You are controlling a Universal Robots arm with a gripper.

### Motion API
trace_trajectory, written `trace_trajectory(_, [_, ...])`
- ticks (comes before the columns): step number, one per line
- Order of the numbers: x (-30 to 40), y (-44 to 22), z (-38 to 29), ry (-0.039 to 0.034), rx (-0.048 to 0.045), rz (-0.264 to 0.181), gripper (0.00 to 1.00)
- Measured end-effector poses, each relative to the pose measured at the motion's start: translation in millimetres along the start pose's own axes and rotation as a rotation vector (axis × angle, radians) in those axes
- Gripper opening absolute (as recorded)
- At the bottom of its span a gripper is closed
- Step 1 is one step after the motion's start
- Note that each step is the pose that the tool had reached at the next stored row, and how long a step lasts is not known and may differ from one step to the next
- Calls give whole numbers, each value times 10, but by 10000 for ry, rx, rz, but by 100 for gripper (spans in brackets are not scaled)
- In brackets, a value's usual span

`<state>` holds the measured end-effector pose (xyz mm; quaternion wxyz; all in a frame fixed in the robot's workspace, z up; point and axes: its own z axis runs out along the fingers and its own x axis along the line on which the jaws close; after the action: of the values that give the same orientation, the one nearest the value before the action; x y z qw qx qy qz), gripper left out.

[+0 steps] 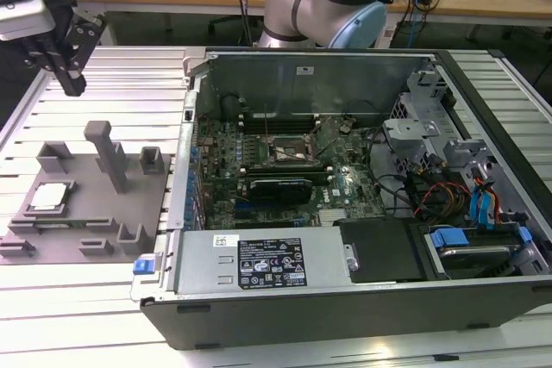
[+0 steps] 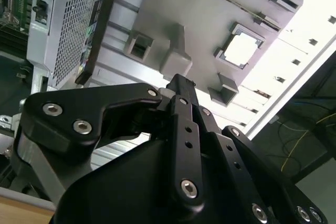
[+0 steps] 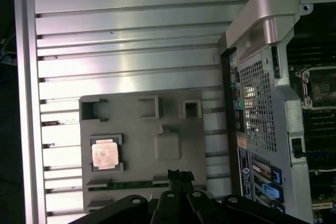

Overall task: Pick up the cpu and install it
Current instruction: 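Reach for the cpu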

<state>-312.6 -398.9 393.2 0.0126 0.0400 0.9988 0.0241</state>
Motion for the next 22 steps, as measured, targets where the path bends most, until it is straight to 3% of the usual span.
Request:
trace_trajectory(8, [107, -8, -2, -1, -1, 4, 11])
trace_trajectory(11, [180, -15, 7, -1, 0, 4, 11])
trace_trajectory(22, [437, -41, 125, 0, 0, 4, 11])
